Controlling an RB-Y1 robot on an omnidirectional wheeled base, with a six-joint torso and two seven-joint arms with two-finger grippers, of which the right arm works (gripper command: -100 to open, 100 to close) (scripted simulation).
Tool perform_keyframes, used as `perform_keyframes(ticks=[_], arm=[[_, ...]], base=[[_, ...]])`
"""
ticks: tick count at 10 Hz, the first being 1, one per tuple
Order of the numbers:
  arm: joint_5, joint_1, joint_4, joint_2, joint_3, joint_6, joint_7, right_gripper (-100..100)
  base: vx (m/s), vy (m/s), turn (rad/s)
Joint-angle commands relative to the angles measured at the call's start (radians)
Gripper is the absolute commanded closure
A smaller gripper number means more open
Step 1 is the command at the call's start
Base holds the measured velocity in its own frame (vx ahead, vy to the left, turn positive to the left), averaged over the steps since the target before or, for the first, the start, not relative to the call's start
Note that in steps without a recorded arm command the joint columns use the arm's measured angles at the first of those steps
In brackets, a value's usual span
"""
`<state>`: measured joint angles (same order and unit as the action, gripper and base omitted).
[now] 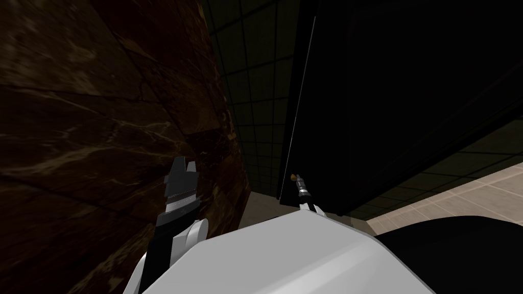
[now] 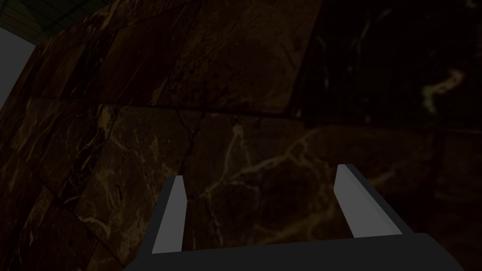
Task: Pull the door open
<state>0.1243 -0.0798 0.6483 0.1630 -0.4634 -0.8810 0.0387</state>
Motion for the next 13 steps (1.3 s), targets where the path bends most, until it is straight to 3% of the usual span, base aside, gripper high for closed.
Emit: perform_keyframes(ticks=[1, 3, 8, 9, 10, 12, 13], arm=[[0.006, -0.004, 0.037, -0.016, 0.015, 0.005, 0.005, 100], [-0.045, -0.006, 0.030, -0.007, 0.046, 0.006, 0.073, 100], [-0.097, -0.007, 0.022, 0.003, 0.078, 0.007, 0.172, 100], [-0.123, -0.008, 0.018, 0.007, 0.094, 0.007, 0.210, 100], [-0.123, -0.008, 0.018, 0.007, 0.094, 0.007, 0.214, 100], [-0.175, -0.010, 0.011, 0.016, 0.125, 0.008, 0.283, 100], [-0.175, -0.010, 0.011, 0.016, 0.125, 0.008, 0.297, 100]], base=[[-0.003, 0.005, -0.007], [-0.042, -0.010, 0.053], [-0.038, -0.009, 0.038], [-0.046, -0.013, 0.080], [-0.036, -0.013, 0.027], [-0.048, -0.012, 0.056], [-0.042, -0.011, 0.033]])
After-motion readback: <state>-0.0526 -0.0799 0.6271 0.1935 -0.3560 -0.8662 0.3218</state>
